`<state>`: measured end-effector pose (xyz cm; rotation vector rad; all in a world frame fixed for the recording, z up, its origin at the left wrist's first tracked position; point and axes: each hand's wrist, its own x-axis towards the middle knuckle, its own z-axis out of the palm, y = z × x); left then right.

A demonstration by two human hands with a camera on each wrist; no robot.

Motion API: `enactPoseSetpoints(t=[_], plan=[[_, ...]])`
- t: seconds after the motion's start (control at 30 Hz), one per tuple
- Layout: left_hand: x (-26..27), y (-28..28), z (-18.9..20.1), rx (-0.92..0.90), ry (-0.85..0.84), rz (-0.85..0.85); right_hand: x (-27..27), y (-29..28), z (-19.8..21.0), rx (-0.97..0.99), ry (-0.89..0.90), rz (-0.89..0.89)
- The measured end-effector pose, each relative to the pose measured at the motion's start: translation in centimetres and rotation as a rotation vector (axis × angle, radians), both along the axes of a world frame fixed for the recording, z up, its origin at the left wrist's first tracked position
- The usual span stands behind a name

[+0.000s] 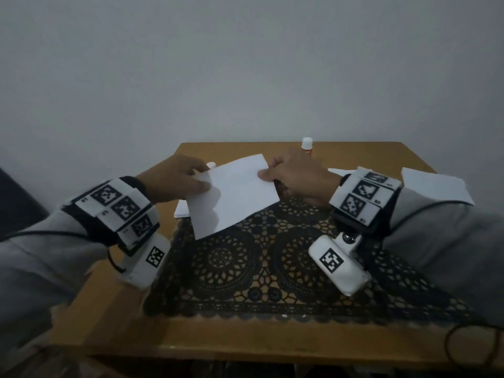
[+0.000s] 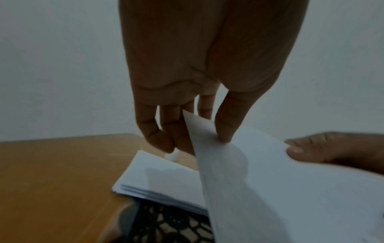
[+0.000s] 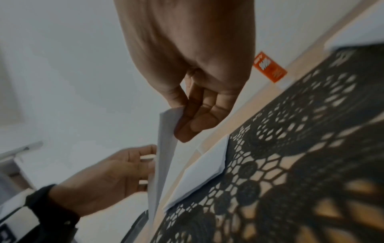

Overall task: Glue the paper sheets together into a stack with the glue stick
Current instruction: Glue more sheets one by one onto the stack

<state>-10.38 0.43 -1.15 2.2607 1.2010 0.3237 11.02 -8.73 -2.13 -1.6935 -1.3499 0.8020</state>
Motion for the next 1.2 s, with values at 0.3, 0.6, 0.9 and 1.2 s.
enactPoseSetpoints(t=[0.3, 0.6, 0.9, 1.2], plan=[[-1.7, 4.1, -2.0, -0.169, -0.217, 0.449, -1.8, 3.8, -1.6, -0.189, 0.19, -0.005], [-1.0, 5.2, -2.6, -0.072, -0.043, 0.288, -1.4, 5.5, -2.5, -0.28, -0.201, 0.018], [-0.9, 5.2, -3.0, -0.032, 0.17, 0.213, -1.1, 5.7, -2.8, -0.294, -0.341, 0.041], [-0.6, 1.1, -1.5, 0.241, 0.155, 0.141, 4.1, -2.4, -0.9, 0.055, -0.693, -0.089]])
